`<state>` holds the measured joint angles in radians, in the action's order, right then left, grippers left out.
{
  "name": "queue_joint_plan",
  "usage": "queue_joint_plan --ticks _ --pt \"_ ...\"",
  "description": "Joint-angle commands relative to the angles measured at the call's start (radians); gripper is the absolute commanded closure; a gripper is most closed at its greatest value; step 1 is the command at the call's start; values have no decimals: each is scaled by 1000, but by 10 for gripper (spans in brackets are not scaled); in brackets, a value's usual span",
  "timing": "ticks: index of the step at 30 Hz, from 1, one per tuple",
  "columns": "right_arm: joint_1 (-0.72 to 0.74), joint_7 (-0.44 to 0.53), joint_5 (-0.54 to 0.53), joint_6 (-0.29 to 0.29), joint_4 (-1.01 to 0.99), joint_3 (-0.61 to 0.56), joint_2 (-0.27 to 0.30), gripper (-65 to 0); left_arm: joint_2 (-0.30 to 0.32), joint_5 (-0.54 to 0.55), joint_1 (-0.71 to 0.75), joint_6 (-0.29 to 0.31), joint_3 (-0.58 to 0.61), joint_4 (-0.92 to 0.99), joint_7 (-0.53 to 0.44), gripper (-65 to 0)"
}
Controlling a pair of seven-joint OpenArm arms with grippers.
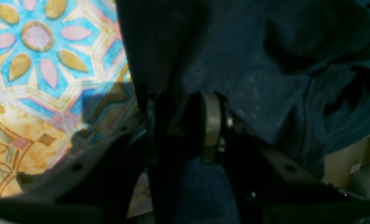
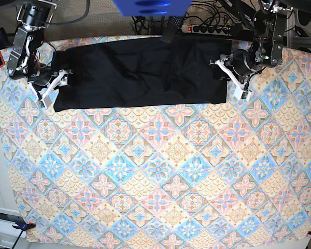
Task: Fold the T-shirt properly
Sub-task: 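Regrasp the strip ends with both grippers, holding them taut, then move the left gripper to the strip's middle and grasp it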
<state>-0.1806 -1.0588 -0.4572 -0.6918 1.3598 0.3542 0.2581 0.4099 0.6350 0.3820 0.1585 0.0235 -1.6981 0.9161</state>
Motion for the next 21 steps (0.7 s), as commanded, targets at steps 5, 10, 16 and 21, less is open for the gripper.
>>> queue_joint_plan --ticks 5,10,16,21 --pt "-1 -14 -8 -6 2 -79 4 -428 8 7 -4 5 -6 -15 -13 -173" --pt "-67 -14 -8 -6 10 -119 2 -417 8 7 -4 5 -7 -15 -15 -172" --pt "-75 -13 -8 -6 10 -126 2 -276 8 7 -4 5 -7 -15 -15 -172" --pt "-58 -13 -8 -6 8 -123 2 -41 8 9 -5 5 -13 -17 -16 -171"
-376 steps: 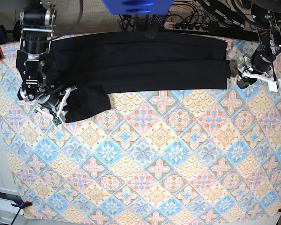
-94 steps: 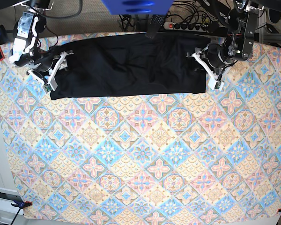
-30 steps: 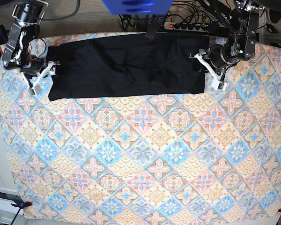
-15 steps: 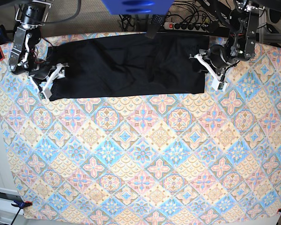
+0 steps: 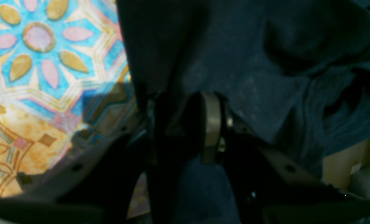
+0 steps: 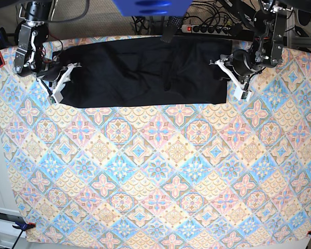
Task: Fold the T-shirt properly
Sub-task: 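Move the left gripper to the strip's middle and grasp it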
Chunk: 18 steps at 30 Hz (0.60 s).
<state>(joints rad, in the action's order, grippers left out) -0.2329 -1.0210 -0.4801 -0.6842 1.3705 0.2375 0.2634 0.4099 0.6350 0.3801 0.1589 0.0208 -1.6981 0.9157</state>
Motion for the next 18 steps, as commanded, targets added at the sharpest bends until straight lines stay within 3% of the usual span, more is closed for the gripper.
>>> queue_joint_plan --ticks 1,6,13,18 --pt "7 -51 14 -14 -3 -7 -3 0 7 9 -3 5 -25 -17 -16 -171" --pt "83 -49 17 -14 -6 69 -2 -3 -29 9 -3 6 -121 -18 -11 -170" --pt "188 -49 24 -14 -76 176 17 -2 -30 10 3 6 -130 -41 -14 -175" --pt "264 -49 133 -14 -101 225 33 -2 -30 10 6 6 -130 -84 -14 -175"
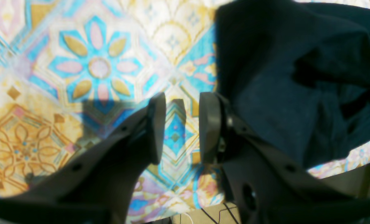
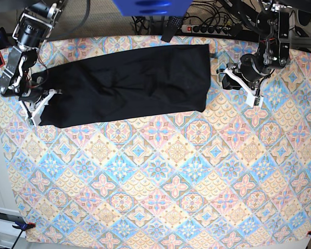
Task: Fold the T-shirt properly
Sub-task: 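Move the left gripper to the strip's middle and grasp it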
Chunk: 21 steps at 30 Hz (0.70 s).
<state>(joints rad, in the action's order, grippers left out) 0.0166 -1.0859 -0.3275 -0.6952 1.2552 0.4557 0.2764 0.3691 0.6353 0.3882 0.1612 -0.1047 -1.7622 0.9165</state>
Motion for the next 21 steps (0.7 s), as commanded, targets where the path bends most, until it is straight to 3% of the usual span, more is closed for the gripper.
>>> queue_joint_plan --ticks 1,4,11,17,21 --pt "26 16 1 -3 14 15 21 -2 11 10 -2 4 -5 -26 -15 -175" --pt "33 6 14 -3 33 18 21 -2 0 10 -10 4 -2 -40 -15 -175" --pt "21 3 15 -3 87 -4 14 -2 -120 7 -85 4 12 -29 -7 -175" --pt "-96 5 15 -3 185 -48 -12 -2 -183 2 -248 2 150 100 -4 -171" --pt "-112 5 15 -3 223 -51 -36 -2 -204 -1 -341 1 248 164 60 -170"
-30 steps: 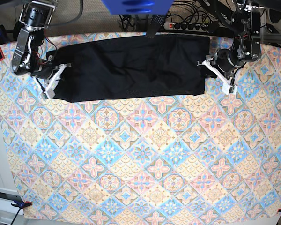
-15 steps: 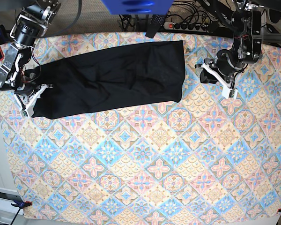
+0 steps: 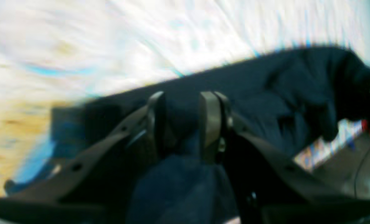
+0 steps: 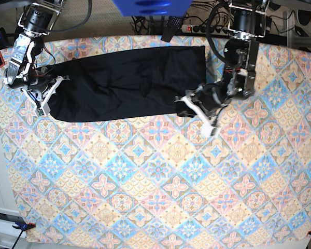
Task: Fold the T-shirt properly
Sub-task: 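Move the left gripper to the strip's middle and grasp it, then fold the strip in half, bringing the right gripper's end onto the left gripper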
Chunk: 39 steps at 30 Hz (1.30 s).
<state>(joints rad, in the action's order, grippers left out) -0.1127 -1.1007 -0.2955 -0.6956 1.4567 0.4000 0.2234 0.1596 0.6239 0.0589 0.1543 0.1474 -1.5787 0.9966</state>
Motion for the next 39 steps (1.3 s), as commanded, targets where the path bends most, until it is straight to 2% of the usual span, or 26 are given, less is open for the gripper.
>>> queue_joint_plan --ticks 1,7,10,14,18,23,26,30,34,39 --pt "17 20 -17 -3 23 4 15 -2 1 7 -26 6 13 -19 -15 -170" --pt "15 20 -17 -3 26 4 9 -2 -13 -20 -83 3 37 10 -15 -169" --pt "15 18 -17 -3 51 4 9 -2 -1 3 -80 3 33 -16 -15 -169" --pt "15 0 -17 -3 75 6 9 -2 80 60 -8 11 39 -174 -12 -169" --pt "15 -20 -17 -3 83 9 9 -2 162 116 37 12 102 -299 49 -168" --pt "15 -20 -17 -3 83 6 8 -2 203 84 42 12 189 -268 54 -168" --pt "15 -20 -17 -3 83 4 8 -2 185 32 -31 12 257 -159 49 -168" --pt "15 -20 -17 -3 83 4 8 -2 99 -37 -132 11 321 45 -23 -168" --pt "15 -20 -17 -3 92 4 8 -2 33 -91 -192 9 324 162 -114 -168" --pt "14 -20 -18 -3 98 4 8 -2 -30 -117 -230 4 326 286 -166 -168"
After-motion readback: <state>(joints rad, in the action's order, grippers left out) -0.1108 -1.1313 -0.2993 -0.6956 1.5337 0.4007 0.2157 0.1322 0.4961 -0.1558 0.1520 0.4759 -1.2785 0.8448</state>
